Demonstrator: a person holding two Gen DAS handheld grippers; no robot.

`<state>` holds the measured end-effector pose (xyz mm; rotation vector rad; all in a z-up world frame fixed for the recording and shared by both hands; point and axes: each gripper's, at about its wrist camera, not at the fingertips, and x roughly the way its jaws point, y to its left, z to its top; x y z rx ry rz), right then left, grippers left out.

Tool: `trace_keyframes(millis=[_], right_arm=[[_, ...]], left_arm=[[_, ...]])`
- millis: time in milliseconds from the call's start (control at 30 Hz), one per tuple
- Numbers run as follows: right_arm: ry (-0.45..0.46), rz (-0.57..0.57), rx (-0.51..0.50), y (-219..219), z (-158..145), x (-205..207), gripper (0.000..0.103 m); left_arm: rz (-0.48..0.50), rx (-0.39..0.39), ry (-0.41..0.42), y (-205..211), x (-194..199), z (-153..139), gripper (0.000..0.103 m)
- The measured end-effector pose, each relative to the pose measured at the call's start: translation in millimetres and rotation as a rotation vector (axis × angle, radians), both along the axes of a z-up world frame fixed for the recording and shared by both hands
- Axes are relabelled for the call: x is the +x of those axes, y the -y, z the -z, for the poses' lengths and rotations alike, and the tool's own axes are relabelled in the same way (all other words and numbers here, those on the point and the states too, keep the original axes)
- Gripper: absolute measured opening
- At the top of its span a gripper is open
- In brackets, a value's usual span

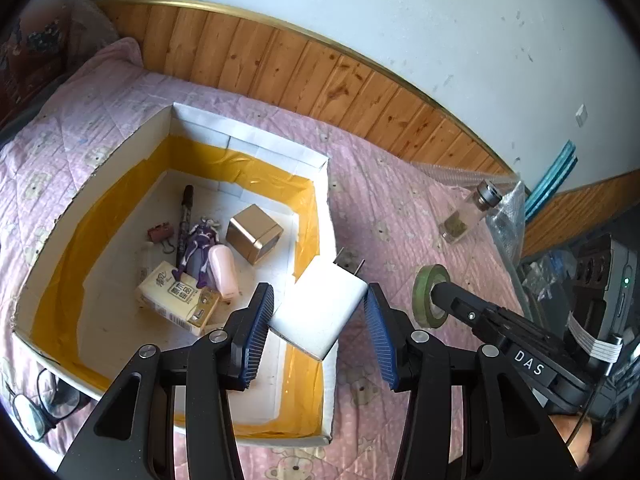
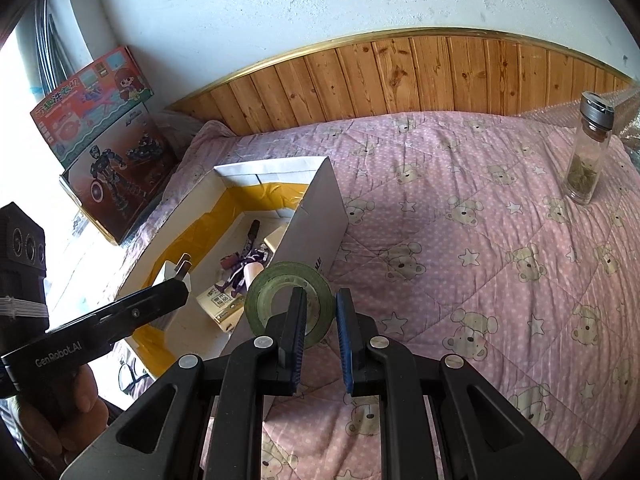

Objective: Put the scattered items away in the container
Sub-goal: 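Lift and carry the charger block and tape roll over the white box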

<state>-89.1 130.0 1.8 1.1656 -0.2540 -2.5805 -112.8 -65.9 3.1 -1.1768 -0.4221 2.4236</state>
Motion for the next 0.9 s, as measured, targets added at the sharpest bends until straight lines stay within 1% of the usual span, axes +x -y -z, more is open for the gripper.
trace_keyframes(millis=[367,900], right_arm=[[-0.026,-0.026,0.018,15.6,-16.2,-6.1,0.016],[-0.034,-0.065,0.030,40.7,-23.0,-14.6,0.016]], left_arm=[[-0.010,0.017,0.001,10.3,-1.2,-1.0,0.049],[-0.049,0.062,0.012,37.6,-4.6,-1.8,0.049]])
